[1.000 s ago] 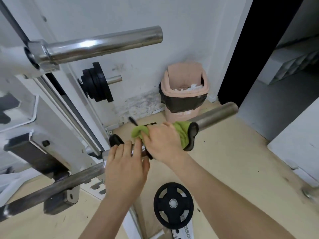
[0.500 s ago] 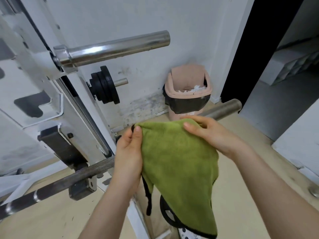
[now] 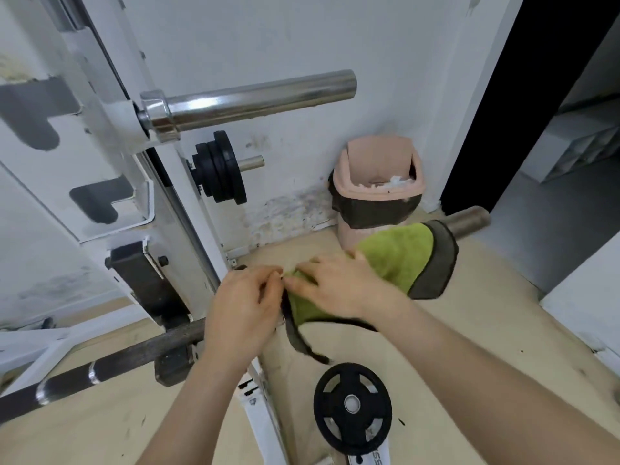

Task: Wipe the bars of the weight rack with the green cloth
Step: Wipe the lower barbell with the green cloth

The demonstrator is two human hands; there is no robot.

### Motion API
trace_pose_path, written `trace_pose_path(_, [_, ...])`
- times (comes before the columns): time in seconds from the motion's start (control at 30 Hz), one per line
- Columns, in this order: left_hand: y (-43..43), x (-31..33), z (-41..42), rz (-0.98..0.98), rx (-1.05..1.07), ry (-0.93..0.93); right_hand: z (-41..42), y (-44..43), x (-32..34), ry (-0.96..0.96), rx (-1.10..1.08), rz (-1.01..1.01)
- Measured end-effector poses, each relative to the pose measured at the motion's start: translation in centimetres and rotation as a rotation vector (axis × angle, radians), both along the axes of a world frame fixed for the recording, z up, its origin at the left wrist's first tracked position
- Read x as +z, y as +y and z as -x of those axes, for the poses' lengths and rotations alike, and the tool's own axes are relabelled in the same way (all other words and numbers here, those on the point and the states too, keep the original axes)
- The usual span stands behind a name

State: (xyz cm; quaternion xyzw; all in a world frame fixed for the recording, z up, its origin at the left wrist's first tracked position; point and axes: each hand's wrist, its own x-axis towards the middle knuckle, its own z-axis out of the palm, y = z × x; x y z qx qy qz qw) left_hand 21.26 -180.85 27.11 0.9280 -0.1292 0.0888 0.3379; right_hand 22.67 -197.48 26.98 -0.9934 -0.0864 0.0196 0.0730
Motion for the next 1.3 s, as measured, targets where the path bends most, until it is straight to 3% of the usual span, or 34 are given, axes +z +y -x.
trace_pose_path(0.1, [-0.3,-1.9,-0.6,-0.095,0.139,0.066,0.4,1.5,-3.6,-0.221,-0.098,-0.015])
trace_pose_path(0.2, [-0.7,-2.5,-0.8,-0.248,0.201,0.078,-0.2,-0.1,-4.4,-0.404,-0.031,-0.013])
trace_pose_path(0.27, [-0.3,-2.6,-0.6,-0.266,0.154,0.041,-0.5,-4.0,-4.4,-0.403,-0.035,0.015])
trace_pose_path(0.4, [0.5,-3.9,0.3,-0.218,0.058,-0.102,-1.4,-12.3,-3.1,-0.322,-0.378,0.005])
trace_pose_path(0.5, [0.5,-2.5,0.0,-0.138,0.101,-0.157,-2.6,-9.5,-3.0,-0.299,-0.43,0.067])
trace_pose_path(0.63, [-1.2,-0.8,-4.0,-0.06,0.166,0.087,-1.0,-0.2,-4.0,-0.381,-0.169,0.001])
trace_pose_path(0.73, [-2.0,-1.6,-4.7,-0.338,0.067,0.35,-1.0,-0.9,-4.2,-0.414,-0.013,0.044])
trace_pose_path(0.77, [-2.0,-1.9,-4.4,-0.433,0.059,0.326,-1.4,-2.6,-4.1,-0.404,0.014,0.074])
trace_pose_path(0.83, [-1.5,-2.3,-2.4,-0.554,0.041,0.049,-2.1,-7.0,-3.7,-0.381,-0.033,0.115])
trace_pose_path(0.93, [-1.4,-2.3,0.3,-0.553,0.049,-0.243,-2.8,-14.0,-3.6,-0.398,-0.229,0.078])
trace_pose_path(1.03, [-3.3,-0.8,-0.3,-0.556,0.204,-0.258,-3.7,-16.6,-3.4,-0.369,-0.45,0.013])
trace_pose_path(1.1, [-5.8,0.5,-2.2,-0.622,0.169,-0.173,-3.8,-14.8,-3.7,-0.366,-0.49,0.047])
trace_pose_path(1.23, [-9.3,-1.3,-4.4,-0.751,-0.148,0.032,-1.9,-7.7,-5.0,-0.435,-0.297,-0.019])
trace_pose_path(1.3, [-9.1,-1.7,-3.5,-0.753,-0.147,-0.026,-1.7,-7.8,-4.9,-0.469,-0.208,-0.015])
